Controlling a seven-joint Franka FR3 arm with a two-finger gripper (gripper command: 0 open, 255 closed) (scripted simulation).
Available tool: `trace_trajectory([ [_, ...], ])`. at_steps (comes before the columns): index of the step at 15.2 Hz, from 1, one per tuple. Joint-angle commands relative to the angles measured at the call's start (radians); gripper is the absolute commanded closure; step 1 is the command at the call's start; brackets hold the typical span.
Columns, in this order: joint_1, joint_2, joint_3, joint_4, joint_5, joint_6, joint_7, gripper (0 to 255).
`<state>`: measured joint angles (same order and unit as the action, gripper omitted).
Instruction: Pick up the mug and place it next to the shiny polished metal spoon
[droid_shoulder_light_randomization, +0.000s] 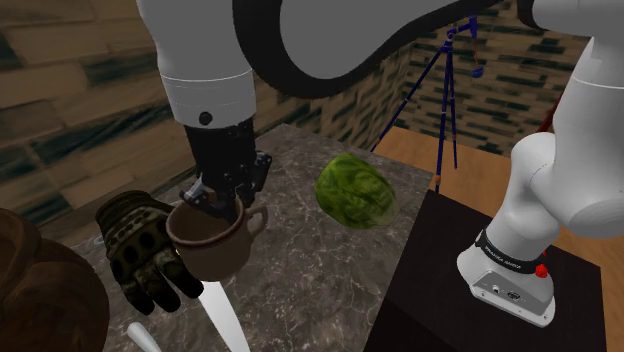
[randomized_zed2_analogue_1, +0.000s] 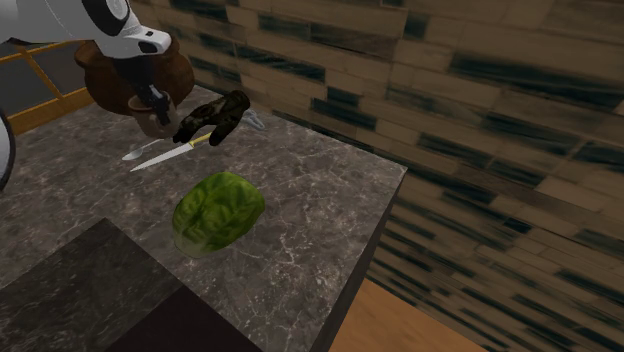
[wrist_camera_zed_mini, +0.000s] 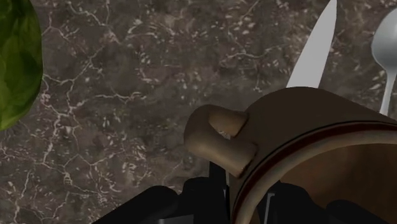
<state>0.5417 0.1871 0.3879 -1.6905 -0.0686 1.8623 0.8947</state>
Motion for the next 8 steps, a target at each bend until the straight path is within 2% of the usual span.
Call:
trace_trajectory([
  [1, 0.000, 0.001, 0.000, -0.025, -0.001, 0.027, 0.002, 255],
  [8, 0.001, 0.021, -0.003, -0.095, -0.011, 0.115, 0.008, 255],
])
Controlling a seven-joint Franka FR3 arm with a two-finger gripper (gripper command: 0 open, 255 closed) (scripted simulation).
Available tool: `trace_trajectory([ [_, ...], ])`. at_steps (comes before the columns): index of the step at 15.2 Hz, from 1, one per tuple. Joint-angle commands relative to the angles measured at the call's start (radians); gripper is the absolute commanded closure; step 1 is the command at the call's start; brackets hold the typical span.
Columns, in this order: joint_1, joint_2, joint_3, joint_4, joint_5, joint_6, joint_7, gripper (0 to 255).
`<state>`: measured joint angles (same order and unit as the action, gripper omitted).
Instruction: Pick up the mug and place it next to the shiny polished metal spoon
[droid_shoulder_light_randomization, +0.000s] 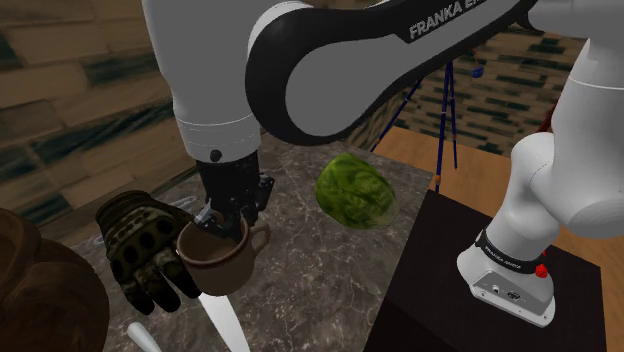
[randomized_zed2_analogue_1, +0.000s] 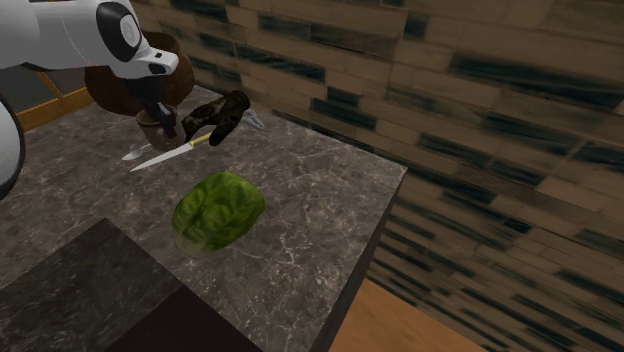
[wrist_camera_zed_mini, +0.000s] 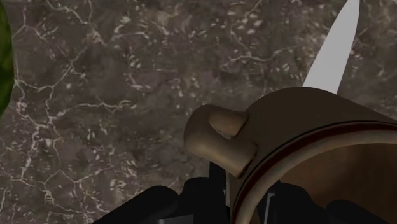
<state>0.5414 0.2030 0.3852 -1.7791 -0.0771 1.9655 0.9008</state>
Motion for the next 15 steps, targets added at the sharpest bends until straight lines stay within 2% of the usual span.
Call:
trace_trajectory([
  [1, 0.001, 0.008, -0.001, -0.016, -0.004, 0.025, 0.003, 255],
  [10, 0.005, 0.052, -0.006, -0.089, -0.026, 0.137, 0.017, 255],
  [15, 0.004, 0.052, -0.006, -0.089, -0.026, 0.137, 0.017, 255],
])
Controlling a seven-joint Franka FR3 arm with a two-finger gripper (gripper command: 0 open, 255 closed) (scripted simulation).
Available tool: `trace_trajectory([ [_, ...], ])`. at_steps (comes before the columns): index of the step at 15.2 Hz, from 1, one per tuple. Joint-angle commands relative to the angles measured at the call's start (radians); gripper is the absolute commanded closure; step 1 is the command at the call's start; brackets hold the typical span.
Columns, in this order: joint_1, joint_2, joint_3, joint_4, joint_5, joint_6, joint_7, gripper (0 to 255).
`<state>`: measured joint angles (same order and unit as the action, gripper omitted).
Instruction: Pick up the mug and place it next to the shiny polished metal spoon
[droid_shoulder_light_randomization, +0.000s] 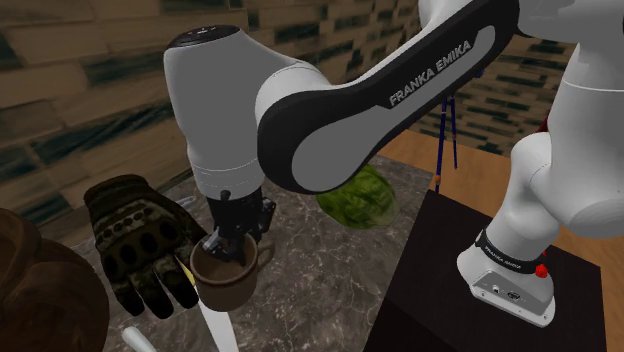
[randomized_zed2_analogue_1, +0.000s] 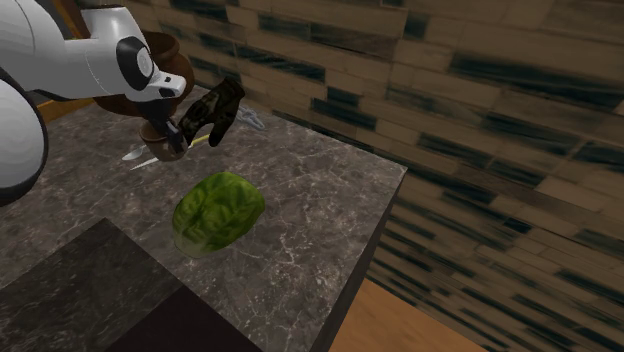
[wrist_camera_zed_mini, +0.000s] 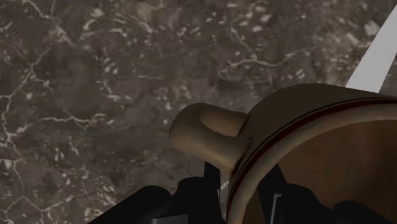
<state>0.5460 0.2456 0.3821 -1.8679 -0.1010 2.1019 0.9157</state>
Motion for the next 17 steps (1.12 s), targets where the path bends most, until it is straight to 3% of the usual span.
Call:
trace_trajectory([
  [1, 0.000, 0.009, -0.002, 0.000, -0.002, 0.001, 0.003, 255],
  [3, -0.001, 0.009, -0.002, 0.000, -0.002, 0.001, 0.003, 255],
  [4, -0.002, 0.008, -0.003, 0.001, -0.002, -0.001, 0.001, 0],
  [9, -0.001, 0.009, -0.002, 0.000, -0.002, 0.001, 0.003, 0],
  [13, -0.005, -0.035, 0.004, 0.074, 0.020, -0.114, -0.012, 0],
  [17, -0.005, -0.035, 0.004, 0.074, 0.020, -0.114, -0.012, 0],
])
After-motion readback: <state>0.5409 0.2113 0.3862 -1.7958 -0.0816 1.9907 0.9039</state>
